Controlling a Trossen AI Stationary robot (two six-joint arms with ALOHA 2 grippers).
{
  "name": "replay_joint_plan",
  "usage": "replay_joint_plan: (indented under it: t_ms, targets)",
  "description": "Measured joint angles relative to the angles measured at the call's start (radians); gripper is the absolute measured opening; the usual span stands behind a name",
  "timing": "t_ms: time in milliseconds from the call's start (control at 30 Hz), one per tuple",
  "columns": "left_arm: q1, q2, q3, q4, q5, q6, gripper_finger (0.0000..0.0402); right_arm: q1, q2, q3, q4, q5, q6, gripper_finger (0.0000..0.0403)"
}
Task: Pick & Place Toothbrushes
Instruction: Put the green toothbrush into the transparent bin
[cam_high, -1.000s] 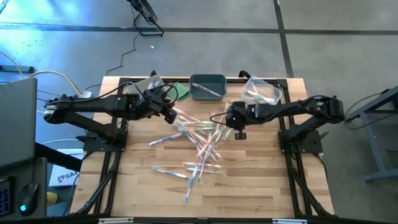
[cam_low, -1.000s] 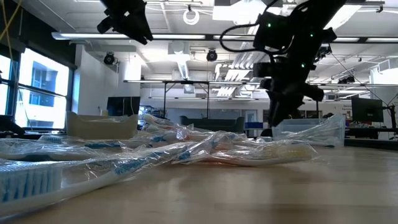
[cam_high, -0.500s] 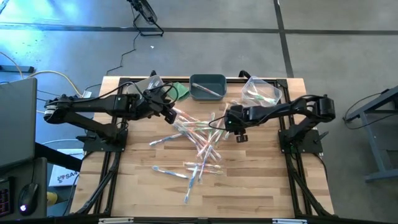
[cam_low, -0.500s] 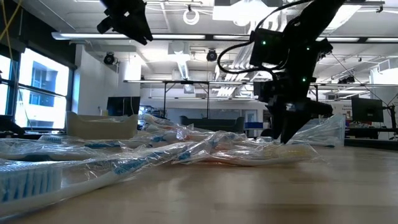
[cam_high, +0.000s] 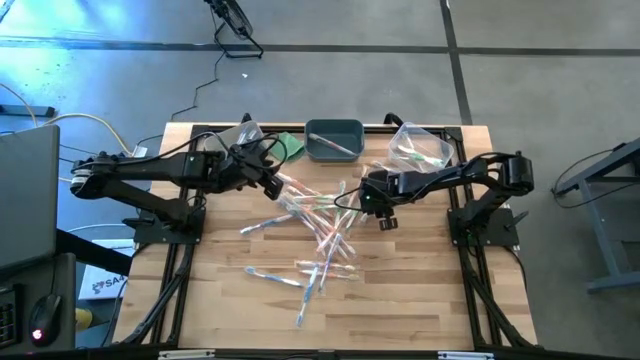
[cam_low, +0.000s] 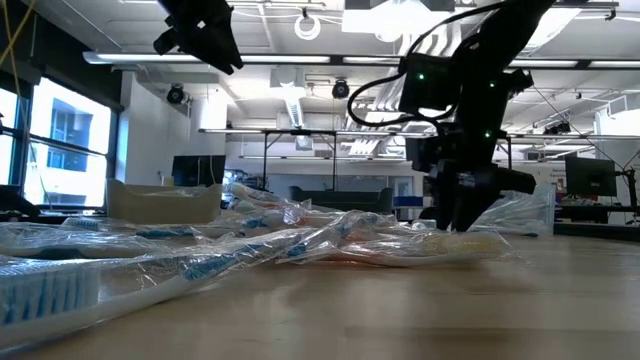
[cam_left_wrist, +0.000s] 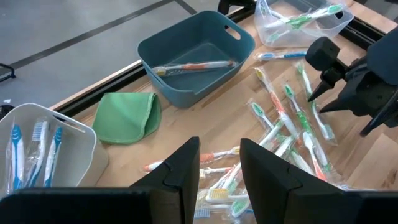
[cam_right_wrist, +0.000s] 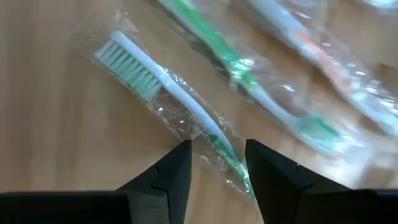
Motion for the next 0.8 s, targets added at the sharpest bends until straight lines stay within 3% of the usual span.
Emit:
replay_joint_plan:
  t_ms: [200, 633, 800]
  targets:
    - [0.0, 0.0, 0.0, 0.0, 0.0, 0.0, 0.0112, 0.0, 0.0, 0.0, -0.001, -0.066, 0.0, 0.0144]
    - [0.0, 0.0, 0.0, -0.026, 0.0, -0.004, 0.0112, 0.0, 0.0, 0.0, -0.026, -0.068, 0.002, 0.0142]
    - [0.0, 0.0, 0.0, -0.026, 0.001, -0.004, 0.0112, 0.0, -0.001, 0.0, -0.038, -0.068, 0.014, 0.011]
